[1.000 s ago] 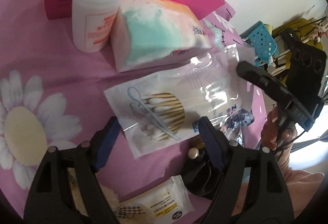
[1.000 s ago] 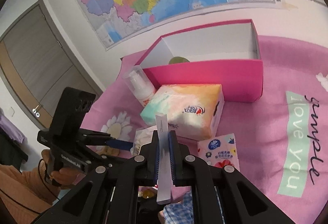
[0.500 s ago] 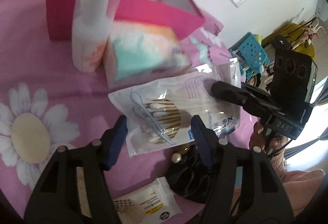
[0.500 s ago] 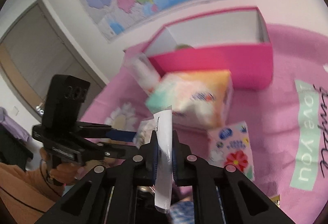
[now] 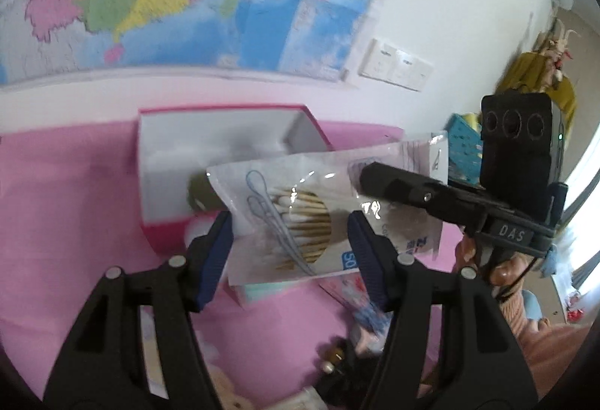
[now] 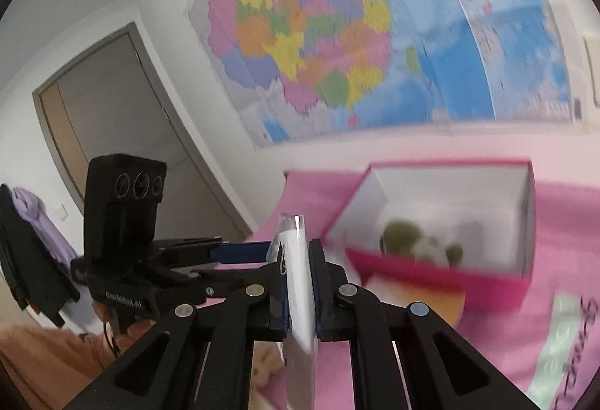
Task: Organize soft objects
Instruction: 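Place the cotton swab pack into the pink box with the left tool, then grasp the floral tissue pack with the right tool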
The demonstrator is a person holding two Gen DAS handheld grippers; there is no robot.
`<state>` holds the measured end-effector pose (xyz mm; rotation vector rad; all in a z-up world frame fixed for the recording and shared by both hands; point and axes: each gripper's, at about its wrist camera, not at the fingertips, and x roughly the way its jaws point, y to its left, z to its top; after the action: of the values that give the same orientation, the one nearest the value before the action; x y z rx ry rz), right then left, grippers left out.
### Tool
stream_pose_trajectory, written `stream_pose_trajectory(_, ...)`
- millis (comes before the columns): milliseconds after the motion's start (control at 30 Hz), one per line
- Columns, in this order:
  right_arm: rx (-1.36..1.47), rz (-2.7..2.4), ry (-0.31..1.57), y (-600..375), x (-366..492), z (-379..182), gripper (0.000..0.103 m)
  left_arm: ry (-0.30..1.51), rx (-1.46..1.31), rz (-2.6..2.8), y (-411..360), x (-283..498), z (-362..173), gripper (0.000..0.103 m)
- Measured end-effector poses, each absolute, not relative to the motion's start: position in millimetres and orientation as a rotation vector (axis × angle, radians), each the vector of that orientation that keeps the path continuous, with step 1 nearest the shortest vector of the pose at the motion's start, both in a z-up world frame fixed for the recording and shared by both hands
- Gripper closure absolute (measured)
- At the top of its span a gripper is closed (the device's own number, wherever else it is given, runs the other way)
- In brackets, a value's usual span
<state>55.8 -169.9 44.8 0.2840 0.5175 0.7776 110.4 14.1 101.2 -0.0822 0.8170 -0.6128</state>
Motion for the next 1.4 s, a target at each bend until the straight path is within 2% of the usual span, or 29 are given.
stream_pose_trajectory(233,0.34,0.771,0.555,-160.7,131.5,43.9,0.095,0.862,-0.108,-0.557,27.9,182.7,86.2,0.04)
stream_pose_trajectory(467,0.407,0.733,0.675,-151.4,202.7,9.5,0.095,0.976,-0.11,-0.464,30.2,237.2,40.4,0.04)
stream_pose_trajectory(567,0.39,0.676,0.739,-143.6,221.3,-7.4,0.091,0.997,-0.081,-0.391,30.1,247.9,22.0,0.04)
stream_pose_trajectory(667,0.379,0.627,0.78,-139.0,236.8,-21.1,0.083,1.01,-0.092,-0.359,33.0,254.9,12.3,0.04)
stream_pose_trajectory(767,0.348,0.525,0.812,-140.8,248.1,-26.8,0.064,0.983,-0.102,-0.358,36.2,250.5,17.3,0.04)
stream_pose_trajectory(833,0.336,0.483,0.813,-146.7,250.8,-24.1,0.046,0.947,-0.078,-0.337,39.2,246.1,24.3,0.04)
stream_pose_trajectory(1000,0.329,0.463,0.769,-161.3,237.3,-9.9,0.045,0.836,-0.068,-0.346,48.7,220.1,52.4,0.037)
stream_pose_trajectory(1067,0.317,0.473,0.745,-165.7,223.9,-3.7,0.045,0.788,-0.074,-0.366,53.4,205.3,62.9,0.028)
stream_pose_trajectory(1167,0.295,0.509,0.697,-176.5,192.8,7.4,0.044,0.717,-0.045,-0.38,53.5,173.5,80.5,0.023)
stream_pose_trajectory(1400,0.204,0.57,0.672,-191.4,114.3,16.0,0.038,0.665,0.032,-0.481,32.0,99.1,89.9,0.021)
